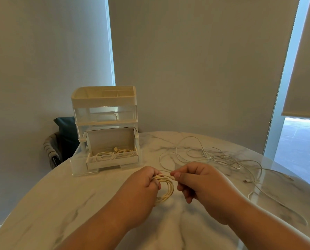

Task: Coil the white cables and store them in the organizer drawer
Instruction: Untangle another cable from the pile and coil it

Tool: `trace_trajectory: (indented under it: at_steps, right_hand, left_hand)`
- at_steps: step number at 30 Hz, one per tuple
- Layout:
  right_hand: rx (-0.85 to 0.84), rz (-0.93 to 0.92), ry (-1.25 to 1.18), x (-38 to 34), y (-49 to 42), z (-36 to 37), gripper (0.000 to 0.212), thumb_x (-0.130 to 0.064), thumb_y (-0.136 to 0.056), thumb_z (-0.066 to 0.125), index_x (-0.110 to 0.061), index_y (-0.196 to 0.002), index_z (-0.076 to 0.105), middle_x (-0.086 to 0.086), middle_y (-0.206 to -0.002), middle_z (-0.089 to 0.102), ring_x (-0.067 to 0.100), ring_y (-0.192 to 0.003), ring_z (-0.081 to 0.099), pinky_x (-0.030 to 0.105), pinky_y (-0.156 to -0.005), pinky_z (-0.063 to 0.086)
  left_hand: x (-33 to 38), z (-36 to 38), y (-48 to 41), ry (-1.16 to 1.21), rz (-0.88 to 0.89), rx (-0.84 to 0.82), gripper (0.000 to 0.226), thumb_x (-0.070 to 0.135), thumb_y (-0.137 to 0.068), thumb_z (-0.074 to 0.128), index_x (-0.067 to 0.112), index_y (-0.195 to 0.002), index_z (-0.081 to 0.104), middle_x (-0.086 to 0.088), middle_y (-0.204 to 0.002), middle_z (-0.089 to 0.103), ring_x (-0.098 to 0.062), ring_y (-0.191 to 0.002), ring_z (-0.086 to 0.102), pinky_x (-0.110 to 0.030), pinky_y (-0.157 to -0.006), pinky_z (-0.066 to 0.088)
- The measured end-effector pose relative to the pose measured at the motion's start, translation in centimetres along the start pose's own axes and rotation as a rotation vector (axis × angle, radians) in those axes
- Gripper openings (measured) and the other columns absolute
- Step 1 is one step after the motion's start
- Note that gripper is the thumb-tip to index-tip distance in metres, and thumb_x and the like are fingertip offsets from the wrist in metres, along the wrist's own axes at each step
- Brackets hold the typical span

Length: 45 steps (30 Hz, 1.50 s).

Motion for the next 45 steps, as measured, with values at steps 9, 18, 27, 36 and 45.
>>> trace_trajectory:
  at_steps: [9,18,27,36,45]
  right_hand:
    - [-0.058,0.09,-0.081,0.9,0.2,0.8,0.01,-0.005,-0.091,0.066,-0.007,-0.094,0.075,0.007,-0.069,0.067,0.013,-0.054,0.045,0.025,-0.049,0.032]
    - [0.035,0.049,-0.027,1.3,-0.2,0.3,0.008,-0.014,-0.085,0.074,-0.021,-0.086,0.078,0.002,-0.081,0.073,0.015,-0.075,0.057,0.03,-0.065,0.045]
    - [-0.148,0.129,-0.392,1.9,-0.1,2.9,0.019,-0.002,-0.096,0.057,0.004,-0.113,0.064,0.027,-0.098,0.07,0.032,-0.086,0.067,0.041,-0.079,0.056]
    - [-0.049,0.08,-0.352,1.3,-0.2,1.6,0.01,0.0,-0.095,0.059,-0.002,-0.1,0.067,0.015,-0.079,0.07,0.026,-0.07,0.068,0.042,-0.075,0.059]
    - [-0.029,0.063,-0.383,1.3,-0.4,1.2,0.011,0.001,-0.095,0.059,-0.001,-0.104,0.066,0.014,-0.076,0.068,0.024,-0.068,0.066,0.039,-0.07,0.059]
  left_hand:
    - [-1.2,0.2,-0.3,0.284,-0.138,0.017,0.025,0.007,-0.097,0.048,0.018,-0.094,0.07,0.007,-0.065,0.064,0.001,-0.055,0.056,-0.02,-0.057,0.049]
    - [-2.0,1.1,-0.2,0.633,-0.319,-0.001,0.024,-0.002,-0.099,0.046,0.003,-0.102,0.07,-0.009,-0.072,0.067,-0.011,-0.06,0.058,-0.023,-0.063,0.047]
    - [-1.0,2.5,0.6,0.929,-0.357,-0.154,0.027,-0.005,-0.096,0.043,-0.011,-0.111,0.064,-0.013,-0.072,0.061,-0.016,-0.063,0.055,-0.027,-0.061,0.051]
    - [-0.6,2.0,0.5,0.934,-0.295,-0.297,0.05,0.016,-0.074,0.048,-0.011,-0.111,0.068,-0.026,-0.098,0.062,-0.031,-0.085,0.055,-0.039,-0.078,0.051]
    - [-1.0,1.1,0.1,0.818,-0.28,-0.165,0.025,-0.006,-0.097,0.044,-0.005,-0.11,0.065,-0.028,-0.098,0.072,-0.027,-0.074,0.064,-0.034,-0.072,0.059]
Point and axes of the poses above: each hand's wrist, its own y-axis away from the middle knuckle, its own z-axis out of the palm, x = y × z, the point moved 10 cm from there along -y, towards the middle knuckle
